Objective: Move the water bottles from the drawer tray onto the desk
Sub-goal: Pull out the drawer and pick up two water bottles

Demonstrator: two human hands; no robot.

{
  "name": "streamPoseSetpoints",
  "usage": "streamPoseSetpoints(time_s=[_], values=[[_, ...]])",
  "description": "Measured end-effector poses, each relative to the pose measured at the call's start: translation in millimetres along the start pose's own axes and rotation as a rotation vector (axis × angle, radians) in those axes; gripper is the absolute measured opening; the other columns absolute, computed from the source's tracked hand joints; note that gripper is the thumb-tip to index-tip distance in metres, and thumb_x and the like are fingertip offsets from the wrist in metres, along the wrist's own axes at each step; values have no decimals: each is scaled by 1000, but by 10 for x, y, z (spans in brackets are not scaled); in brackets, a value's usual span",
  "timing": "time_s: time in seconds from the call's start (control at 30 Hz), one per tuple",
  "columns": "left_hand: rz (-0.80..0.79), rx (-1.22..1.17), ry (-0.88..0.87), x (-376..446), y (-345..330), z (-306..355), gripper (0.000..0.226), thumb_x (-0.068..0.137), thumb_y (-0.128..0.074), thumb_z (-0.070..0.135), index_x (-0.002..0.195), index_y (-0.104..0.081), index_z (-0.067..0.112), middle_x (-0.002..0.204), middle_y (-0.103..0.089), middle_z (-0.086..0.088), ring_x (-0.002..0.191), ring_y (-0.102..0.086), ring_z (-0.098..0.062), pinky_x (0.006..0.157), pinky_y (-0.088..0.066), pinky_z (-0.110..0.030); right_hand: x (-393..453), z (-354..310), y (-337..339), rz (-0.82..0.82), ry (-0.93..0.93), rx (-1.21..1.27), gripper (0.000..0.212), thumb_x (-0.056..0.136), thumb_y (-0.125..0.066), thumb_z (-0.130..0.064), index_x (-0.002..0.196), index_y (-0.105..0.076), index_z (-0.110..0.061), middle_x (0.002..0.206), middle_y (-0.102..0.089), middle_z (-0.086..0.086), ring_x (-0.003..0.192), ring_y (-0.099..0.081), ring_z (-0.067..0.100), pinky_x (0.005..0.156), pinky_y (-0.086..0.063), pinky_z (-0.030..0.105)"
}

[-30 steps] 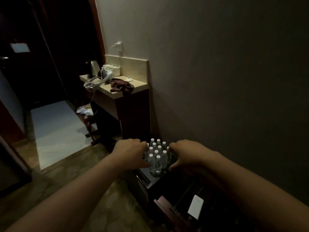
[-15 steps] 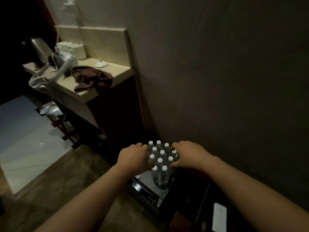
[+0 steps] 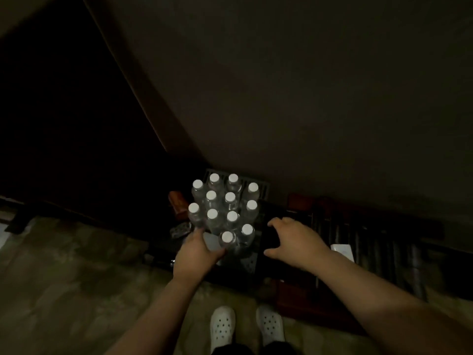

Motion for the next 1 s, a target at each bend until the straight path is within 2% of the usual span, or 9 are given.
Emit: streamPoseSetpoints(time_s=[0.17, 0.27, 0.5, 0.63, 0.77, 0.87, 1.0], values=[[-69, -83, -28, 317, -536, -323, 82, 70, -85, 44, 139, -49, 18, 135, -58, -3, 122, -55, -21, 93, -44, -29, 436, 108, -517, 47, -58, 118, 69, 81, -70, -54, 138, -43, -27, 128, -52, 0, 113, -55, 18, 89, -52, 36], [-61, -124, -74, 445, -769, -420, 81, 68, -88, 42, 137, -51, 20, 134, -59, 1, 120, -55, -15, 89, -39, -20, 674, 170, -810, 92, -87, 194, 66, 79, -73, -52, 135, -45, -29, 129, -53, -1, 113, -56, 17, 91, -51, 35], [-42, -144, -174, 696, -1102, -441, 68, 69, -87, 35, 129, -55, 25, 125, -64, 4, 113, -60, -13, 84, -39, -17, 1093, 276, -1338, 129, -95, 314, 80, 75, -80, -42, 142, -39, -28, 136, -53, 2, 120, -54, 22, 96, -48, 35], [8, -141, -180, 799, -1187, -454, 63, 72, -82, 38, 127, -57, 23, 121, -65, 1, 109, -62, -17, 82, -45, -24, 1235, 327, -1487, 187, -92, 407, 71, 72, -81, -36, 133, -46, -27, 126, -58, 2, 113, -58, 22, 91, -51, 38], [28, -100, -195, 857, -1200, -462, 56, 71, -82, 34, 121, -60, 20, 114, -66, 0, 101, -63, -18, 75, -42, -23, 1291, 317, -1517, 263, -98, 435, 52, 77, -78, -30, 120, -53, -17, 114, -61, 8, 102, -61, 27, 79, -51, 35], [17, -49, -209, 840, -1155, -428, 55, 70, -82, 32, 119, -59, 18, 111, -66, -3, 97, -64, -22, 73, -49, -31, 1244, 285, -1487, 260, -102, 423, 47, 77, -76, -30, 115, -53, -15, 111, -62, 9, 98, -62, 27, 73, -48, 32], [18, 6, -259, 671, -924, -199, 53, 70, -74, 44, 115, -59, 23, 106, -66, 0, 93, -64, -21, 70, -52, -34, 997, 274, -1278, 261, -131, 437, 46, 75, -77, -32, 112, -54, -17, 109, -62, 6, 97, -62, 24, 72, -48, 30]])
Point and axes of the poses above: each hand's wrist, its own x-axis towards the middle knuckle, its own y-axis out of the back of the hand, z = x × y, the point moved 10 cm from there along x, towards the middle knuckle
